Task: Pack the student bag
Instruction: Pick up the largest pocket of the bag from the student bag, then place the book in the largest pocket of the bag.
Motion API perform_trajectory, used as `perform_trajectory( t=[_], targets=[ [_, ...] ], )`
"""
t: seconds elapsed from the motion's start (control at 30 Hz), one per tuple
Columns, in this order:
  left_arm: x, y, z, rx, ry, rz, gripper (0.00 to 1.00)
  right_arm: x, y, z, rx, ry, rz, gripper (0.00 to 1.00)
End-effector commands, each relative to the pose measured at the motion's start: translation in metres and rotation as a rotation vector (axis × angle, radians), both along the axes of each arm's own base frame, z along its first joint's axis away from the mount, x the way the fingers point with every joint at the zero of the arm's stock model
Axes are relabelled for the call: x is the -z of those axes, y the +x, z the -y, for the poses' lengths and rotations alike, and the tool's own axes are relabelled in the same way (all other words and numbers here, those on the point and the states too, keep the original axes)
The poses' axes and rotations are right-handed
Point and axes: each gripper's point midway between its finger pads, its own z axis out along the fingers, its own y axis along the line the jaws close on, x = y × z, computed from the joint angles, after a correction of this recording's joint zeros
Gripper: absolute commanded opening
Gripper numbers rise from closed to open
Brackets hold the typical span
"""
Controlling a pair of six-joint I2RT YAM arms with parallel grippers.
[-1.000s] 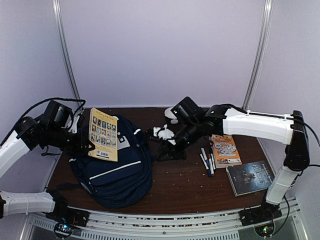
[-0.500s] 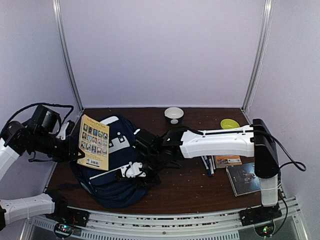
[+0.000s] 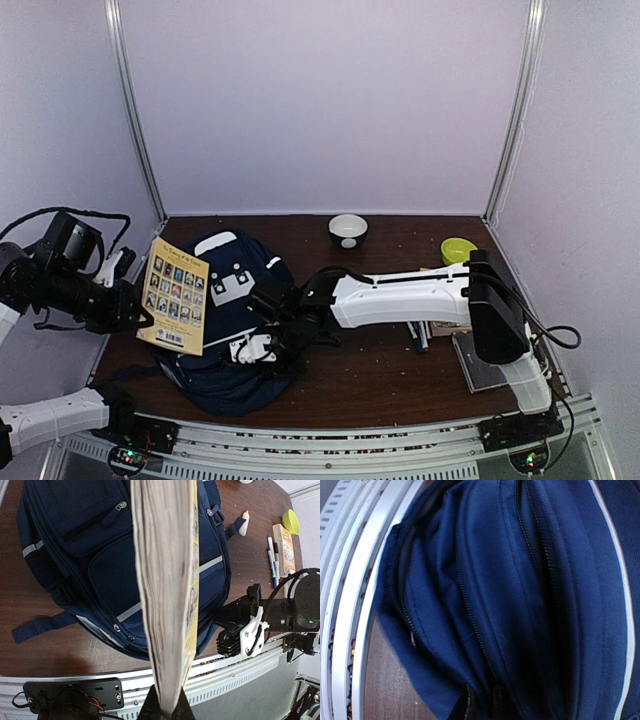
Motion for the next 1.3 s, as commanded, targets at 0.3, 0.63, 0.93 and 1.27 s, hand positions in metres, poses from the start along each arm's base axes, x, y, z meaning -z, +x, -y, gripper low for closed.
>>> perform_trajectory(
  t=[0.3,0.63,0.93,1.27],
  targets=[
    [-0.074,-0.031,0.036,0.261,-0.255,0.157,0.00,-0.123,0.083,-0.011,0.325,0.296,0.044,0.00],
    [-0.094,-0.065,0.064,0.470,-0.474,0.166,0.00,-0.212,0.122,-0.013,0.452,0.501,0.023,0.00],
    [-0.091,-0.073,0.082,0.601,-0.577,0.098,0.00,-0.250,0.118,0.000,0.367,0.562,0.017,0.00],
    [-0.061,-0.081,0.134,0.809,-0.482,-0.023,0.00,-0.280,0.141,0.000,0.401,0.673,-0.068,0.00]
  ],
)
